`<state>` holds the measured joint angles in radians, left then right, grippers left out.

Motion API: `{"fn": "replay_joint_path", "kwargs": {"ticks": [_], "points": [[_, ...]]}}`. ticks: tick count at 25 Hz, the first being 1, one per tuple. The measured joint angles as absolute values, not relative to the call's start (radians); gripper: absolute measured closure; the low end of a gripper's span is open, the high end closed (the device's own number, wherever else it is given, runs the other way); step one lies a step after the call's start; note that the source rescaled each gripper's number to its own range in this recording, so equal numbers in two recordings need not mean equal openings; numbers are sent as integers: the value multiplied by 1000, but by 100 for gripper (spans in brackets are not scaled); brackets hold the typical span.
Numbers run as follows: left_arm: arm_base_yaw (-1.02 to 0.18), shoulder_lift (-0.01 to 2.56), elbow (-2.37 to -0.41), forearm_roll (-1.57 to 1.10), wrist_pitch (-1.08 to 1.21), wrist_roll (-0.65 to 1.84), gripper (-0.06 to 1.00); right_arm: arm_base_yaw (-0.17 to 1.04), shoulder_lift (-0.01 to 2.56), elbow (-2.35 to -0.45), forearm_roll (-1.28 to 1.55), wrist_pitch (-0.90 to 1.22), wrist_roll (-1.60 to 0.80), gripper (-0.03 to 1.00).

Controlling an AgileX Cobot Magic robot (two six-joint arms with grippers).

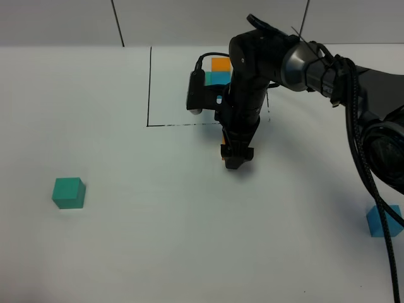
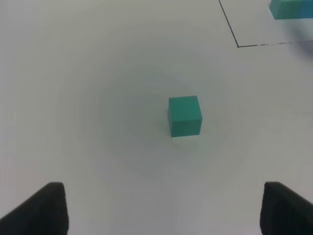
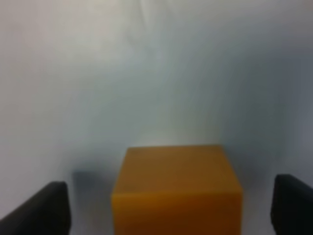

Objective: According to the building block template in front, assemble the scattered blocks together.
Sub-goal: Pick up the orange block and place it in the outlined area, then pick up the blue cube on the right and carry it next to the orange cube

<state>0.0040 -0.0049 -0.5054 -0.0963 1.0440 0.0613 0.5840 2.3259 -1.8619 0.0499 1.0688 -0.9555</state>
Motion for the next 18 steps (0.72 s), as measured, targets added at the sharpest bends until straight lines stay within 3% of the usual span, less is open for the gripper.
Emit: {"fn": "replay_joint_path", "kwargs": {"ticks": [9,18], "points": [[4,-5,-505,-96,1044,61,18,535,2142,-1786,7,1171,-645,17],[4,-5,-505,-96,1044,61,18,384,1724,-1167,0,898,-188,17]]}}
